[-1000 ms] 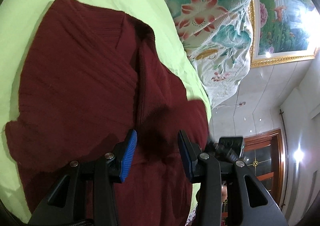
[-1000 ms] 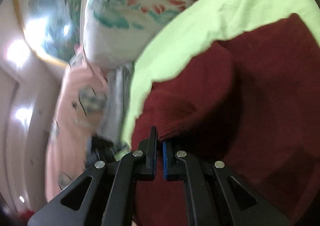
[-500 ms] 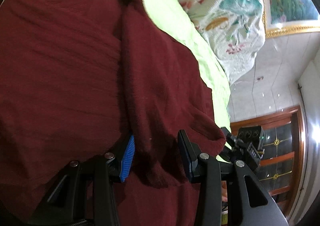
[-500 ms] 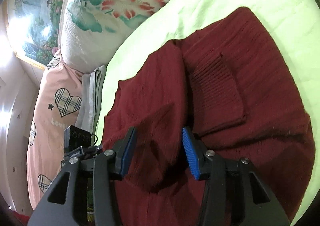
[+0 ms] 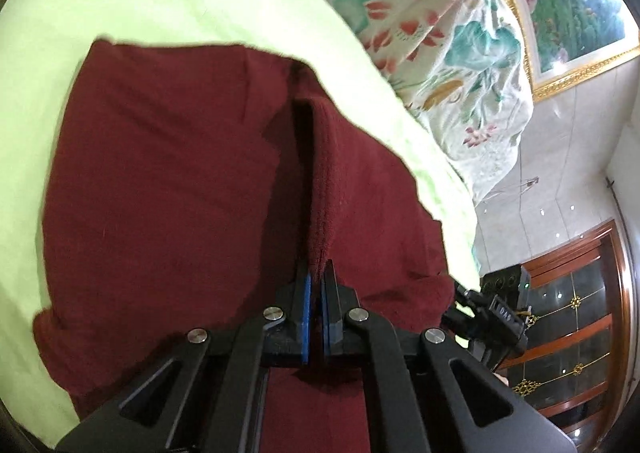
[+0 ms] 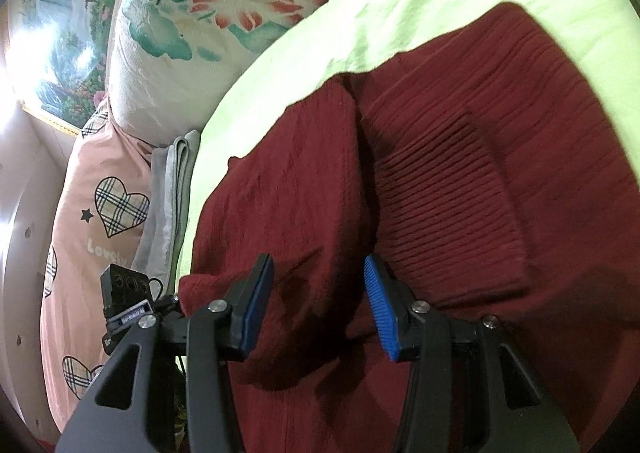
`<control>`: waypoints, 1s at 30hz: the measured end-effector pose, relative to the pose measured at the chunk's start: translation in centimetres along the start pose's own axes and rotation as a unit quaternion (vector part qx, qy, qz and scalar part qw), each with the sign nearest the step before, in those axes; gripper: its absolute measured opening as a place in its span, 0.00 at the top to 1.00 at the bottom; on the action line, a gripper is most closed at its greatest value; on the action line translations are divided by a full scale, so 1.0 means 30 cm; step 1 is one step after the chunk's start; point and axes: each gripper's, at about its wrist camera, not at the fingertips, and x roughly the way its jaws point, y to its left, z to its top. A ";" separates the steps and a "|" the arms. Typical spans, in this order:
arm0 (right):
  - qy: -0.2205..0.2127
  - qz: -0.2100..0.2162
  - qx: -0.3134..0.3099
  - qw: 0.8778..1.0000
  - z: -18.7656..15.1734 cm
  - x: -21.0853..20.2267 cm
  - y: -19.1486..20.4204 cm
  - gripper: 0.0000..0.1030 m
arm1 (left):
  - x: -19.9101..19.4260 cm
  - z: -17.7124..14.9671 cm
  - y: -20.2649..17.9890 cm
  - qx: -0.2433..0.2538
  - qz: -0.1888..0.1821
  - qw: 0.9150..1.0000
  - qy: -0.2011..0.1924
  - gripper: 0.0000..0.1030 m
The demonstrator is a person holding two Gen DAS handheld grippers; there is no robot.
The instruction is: Fold large clothes
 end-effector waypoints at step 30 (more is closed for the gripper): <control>-0.010 -0.004 -0.001 1.000 -0.005 -0.025 -0.031 0.73 | 0.003 -0.030 0.052 -0.040 -0.016 0.999 -0.003 0.98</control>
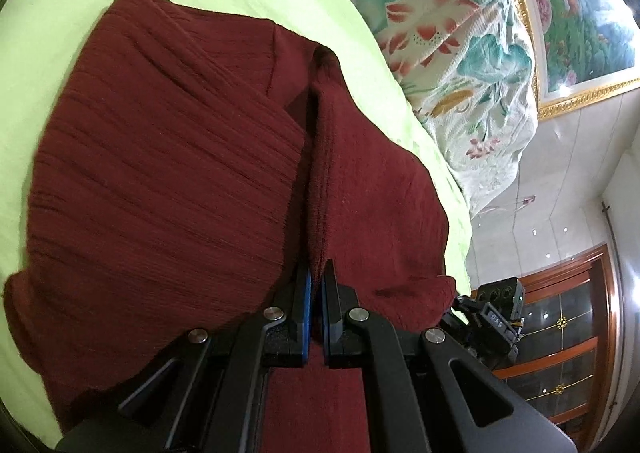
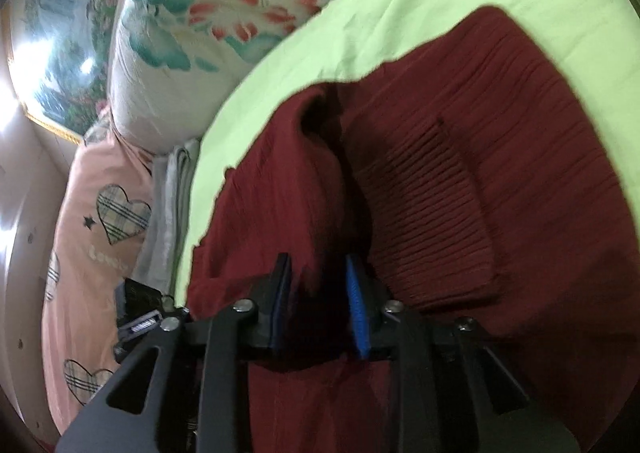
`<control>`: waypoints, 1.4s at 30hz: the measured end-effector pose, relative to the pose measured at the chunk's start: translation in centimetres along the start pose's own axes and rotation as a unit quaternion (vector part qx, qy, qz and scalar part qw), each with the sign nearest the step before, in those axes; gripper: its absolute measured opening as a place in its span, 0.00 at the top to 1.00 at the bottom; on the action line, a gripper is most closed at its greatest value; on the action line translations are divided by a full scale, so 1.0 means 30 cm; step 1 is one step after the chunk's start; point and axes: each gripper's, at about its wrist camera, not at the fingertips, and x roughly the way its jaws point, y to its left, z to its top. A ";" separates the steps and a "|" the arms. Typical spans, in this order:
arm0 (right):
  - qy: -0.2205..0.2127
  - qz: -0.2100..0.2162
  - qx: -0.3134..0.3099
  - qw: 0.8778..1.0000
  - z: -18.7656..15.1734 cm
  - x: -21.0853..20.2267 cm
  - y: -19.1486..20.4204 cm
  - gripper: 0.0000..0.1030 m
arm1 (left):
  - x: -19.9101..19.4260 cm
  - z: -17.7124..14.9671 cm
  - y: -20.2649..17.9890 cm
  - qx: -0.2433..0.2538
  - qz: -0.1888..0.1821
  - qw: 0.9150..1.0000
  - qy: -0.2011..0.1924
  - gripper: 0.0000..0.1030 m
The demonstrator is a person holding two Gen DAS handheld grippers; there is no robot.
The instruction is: Fold large clothes
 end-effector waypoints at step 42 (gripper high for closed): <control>-0.032 -0.062 -0.047 0.996 -0.464 -0.413 0.060 0.56 | -0.367 -0.621 -0.041 0.136 0.163 0.975 0.060 0.84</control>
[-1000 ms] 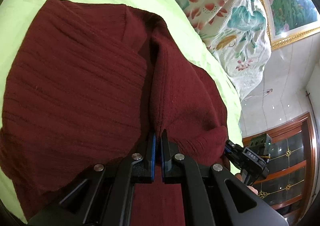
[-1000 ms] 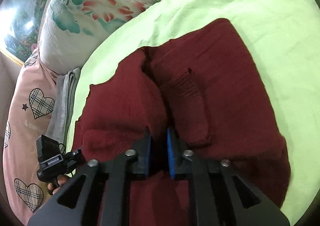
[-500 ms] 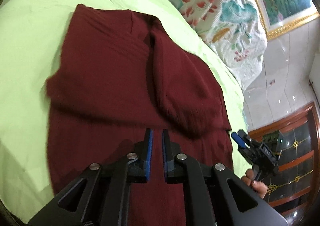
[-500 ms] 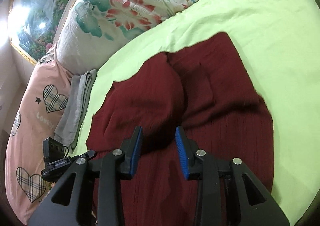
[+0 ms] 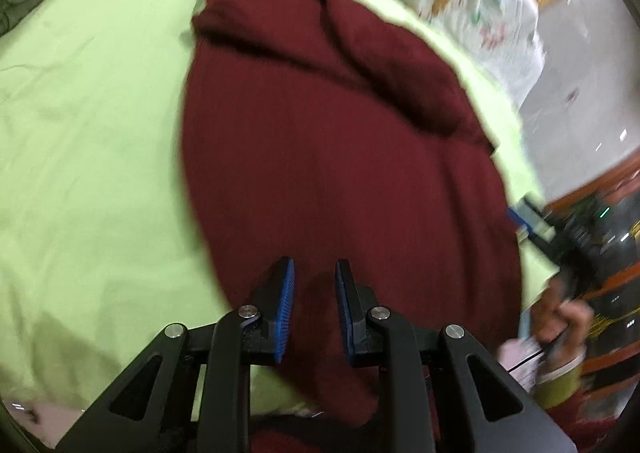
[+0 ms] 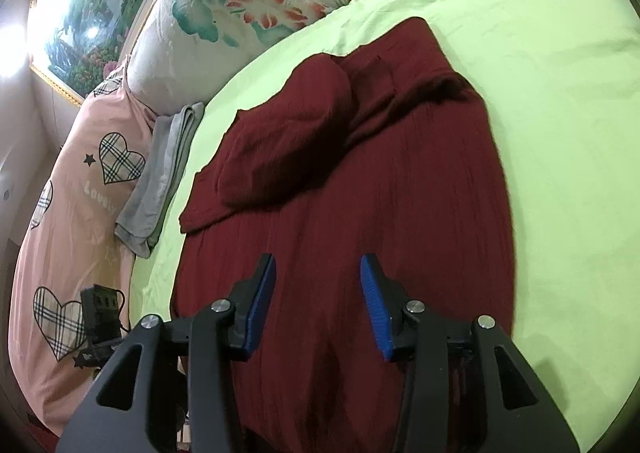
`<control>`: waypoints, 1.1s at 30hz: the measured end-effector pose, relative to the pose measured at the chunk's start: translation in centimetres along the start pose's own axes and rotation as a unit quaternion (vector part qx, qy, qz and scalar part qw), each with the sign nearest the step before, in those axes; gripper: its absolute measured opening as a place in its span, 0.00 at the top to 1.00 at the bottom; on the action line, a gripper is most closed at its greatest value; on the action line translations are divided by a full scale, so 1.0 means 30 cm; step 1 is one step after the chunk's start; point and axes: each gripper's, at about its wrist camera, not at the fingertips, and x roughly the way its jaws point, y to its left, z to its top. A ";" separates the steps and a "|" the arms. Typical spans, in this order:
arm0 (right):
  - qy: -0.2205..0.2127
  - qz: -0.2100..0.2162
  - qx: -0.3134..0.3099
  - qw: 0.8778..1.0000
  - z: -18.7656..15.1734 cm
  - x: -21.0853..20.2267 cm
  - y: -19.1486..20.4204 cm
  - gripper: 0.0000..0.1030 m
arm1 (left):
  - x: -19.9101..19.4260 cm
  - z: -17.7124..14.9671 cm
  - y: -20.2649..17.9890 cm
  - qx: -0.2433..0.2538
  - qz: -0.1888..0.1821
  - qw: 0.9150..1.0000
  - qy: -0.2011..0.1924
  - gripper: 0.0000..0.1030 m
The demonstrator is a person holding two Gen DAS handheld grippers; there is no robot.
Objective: Fold large clothes
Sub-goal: 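Grasp the cardigan hem with both grippers and lift it toward the hood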
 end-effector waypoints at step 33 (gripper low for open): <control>0.060 0.134 0.038 0.988 -0.282 -0.148 -0.215 0.64 | -0.107 -0.203 0.121 -0.003 -0.062 0.998 -0.001 0.81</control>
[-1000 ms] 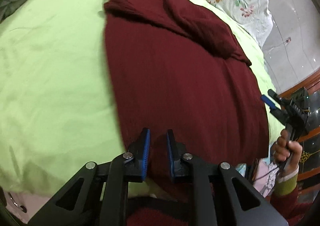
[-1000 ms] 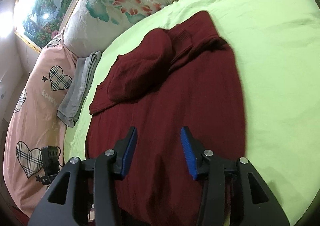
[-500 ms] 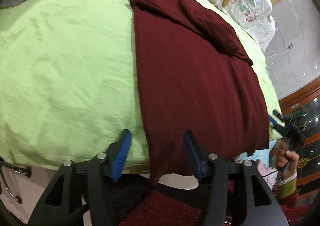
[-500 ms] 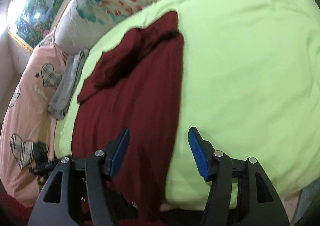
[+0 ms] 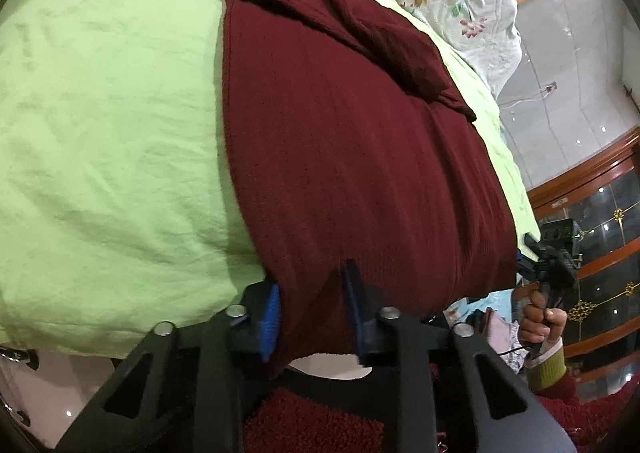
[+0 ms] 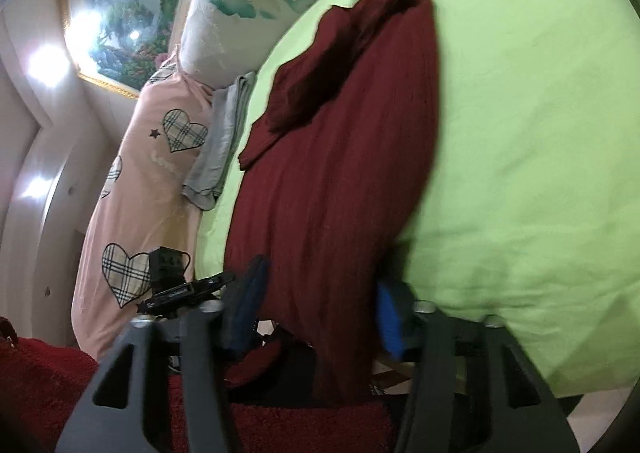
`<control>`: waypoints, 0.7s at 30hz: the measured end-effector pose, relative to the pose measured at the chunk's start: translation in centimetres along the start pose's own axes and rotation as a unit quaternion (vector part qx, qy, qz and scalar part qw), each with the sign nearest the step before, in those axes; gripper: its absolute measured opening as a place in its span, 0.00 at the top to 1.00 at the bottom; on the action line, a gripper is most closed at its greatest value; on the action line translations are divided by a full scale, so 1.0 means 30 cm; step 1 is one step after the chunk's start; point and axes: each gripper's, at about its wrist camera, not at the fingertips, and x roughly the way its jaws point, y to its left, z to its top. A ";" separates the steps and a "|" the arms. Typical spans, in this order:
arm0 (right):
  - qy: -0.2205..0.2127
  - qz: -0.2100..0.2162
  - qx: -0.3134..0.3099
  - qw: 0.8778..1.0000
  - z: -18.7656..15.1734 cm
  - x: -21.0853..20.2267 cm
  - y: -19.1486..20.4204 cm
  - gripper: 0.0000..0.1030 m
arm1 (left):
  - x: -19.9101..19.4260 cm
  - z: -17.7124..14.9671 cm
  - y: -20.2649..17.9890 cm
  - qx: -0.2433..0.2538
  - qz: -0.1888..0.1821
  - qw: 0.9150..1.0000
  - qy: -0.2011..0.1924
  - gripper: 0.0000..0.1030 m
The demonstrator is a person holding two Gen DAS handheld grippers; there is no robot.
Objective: Fold large clothes
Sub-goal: 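Grasp the cardigan hem with both grippers and lift it toward the hood, then fold the held hem over the cardigan body with both grippers and release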
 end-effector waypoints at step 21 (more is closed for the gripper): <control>-0.123 0.068 -0.014 0.990 0.230 -0.075 0.137 0.91 | -0.234 0.241 -0.061 -0.017 -0.068 0.984 -0.165 0.98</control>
